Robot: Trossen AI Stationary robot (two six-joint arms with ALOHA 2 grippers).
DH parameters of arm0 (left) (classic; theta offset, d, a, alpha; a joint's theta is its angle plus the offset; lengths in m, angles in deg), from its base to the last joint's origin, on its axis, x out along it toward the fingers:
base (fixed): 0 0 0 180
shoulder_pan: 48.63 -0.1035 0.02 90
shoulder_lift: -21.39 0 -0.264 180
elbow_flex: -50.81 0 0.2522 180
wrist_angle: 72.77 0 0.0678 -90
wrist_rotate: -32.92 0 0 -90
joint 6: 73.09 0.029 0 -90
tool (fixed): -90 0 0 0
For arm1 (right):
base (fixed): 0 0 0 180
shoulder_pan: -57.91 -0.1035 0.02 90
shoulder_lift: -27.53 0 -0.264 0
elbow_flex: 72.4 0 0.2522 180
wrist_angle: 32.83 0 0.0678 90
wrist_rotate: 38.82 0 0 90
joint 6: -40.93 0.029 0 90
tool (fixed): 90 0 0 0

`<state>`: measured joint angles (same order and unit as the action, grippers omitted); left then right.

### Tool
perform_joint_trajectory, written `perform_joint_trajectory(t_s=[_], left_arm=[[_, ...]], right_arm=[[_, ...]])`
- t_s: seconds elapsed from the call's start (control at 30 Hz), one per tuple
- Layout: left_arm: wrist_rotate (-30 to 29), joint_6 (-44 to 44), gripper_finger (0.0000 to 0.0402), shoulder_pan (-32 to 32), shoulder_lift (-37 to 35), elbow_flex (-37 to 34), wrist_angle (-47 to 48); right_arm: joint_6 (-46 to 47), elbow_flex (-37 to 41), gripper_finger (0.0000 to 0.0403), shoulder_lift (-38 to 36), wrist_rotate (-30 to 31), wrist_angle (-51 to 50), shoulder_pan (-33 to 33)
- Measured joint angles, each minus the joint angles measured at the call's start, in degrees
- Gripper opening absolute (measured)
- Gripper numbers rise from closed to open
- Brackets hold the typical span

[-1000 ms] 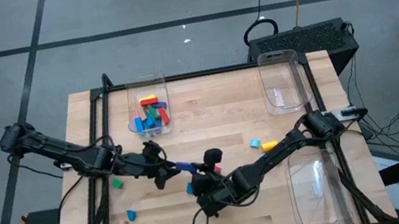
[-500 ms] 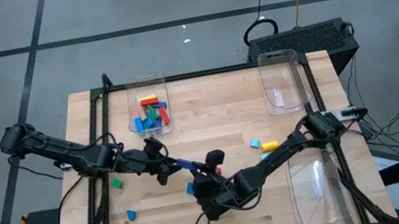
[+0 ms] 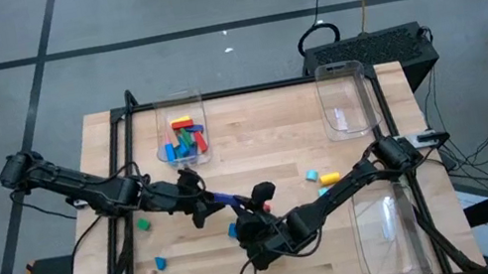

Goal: Sort blocks by size
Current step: Put the blue rectangle block into the top left transparent bin

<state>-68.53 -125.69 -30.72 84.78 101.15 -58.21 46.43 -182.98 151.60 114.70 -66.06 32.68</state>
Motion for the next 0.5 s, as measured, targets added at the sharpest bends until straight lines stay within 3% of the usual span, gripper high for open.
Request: perform_joint_trajectory(t_s=[0.5], left_arm=[[4.0, 2.6, 0.0211, 0.1, 0.0, 0.0, -0.4]], right_arm=[[-6.7, 0.2, 0.0086, 0.0, 2.4, 5.0, -0.4]])
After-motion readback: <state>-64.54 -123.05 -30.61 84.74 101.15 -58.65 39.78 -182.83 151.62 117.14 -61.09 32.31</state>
